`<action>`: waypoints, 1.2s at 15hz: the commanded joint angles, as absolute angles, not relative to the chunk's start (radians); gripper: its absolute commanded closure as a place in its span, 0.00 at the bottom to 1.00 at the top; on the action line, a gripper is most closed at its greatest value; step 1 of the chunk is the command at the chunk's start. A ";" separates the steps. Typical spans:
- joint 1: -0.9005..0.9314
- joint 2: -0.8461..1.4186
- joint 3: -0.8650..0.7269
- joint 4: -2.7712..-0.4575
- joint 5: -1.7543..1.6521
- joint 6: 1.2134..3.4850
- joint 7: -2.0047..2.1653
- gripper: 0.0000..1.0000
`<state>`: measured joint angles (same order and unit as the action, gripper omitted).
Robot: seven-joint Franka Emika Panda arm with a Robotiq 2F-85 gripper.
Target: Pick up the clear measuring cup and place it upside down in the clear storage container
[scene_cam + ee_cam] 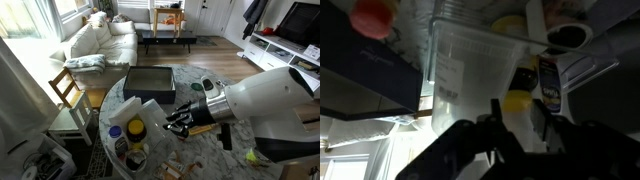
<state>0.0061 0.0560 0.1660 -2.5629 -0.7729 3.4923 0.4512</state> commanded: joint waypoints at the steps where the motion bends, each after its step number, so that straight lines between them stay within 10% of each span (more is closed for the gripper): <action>1: -0.035 0.039 0.172 -2.591 -0.950 3.457 0.606 0.94; 18: -0.105 0.058 0.136 -2.575 -1.085 3.501 0.698 1.00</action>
<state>-0.0864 0.0585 0.1414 -2.5740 -1.0402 3.4834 0.6637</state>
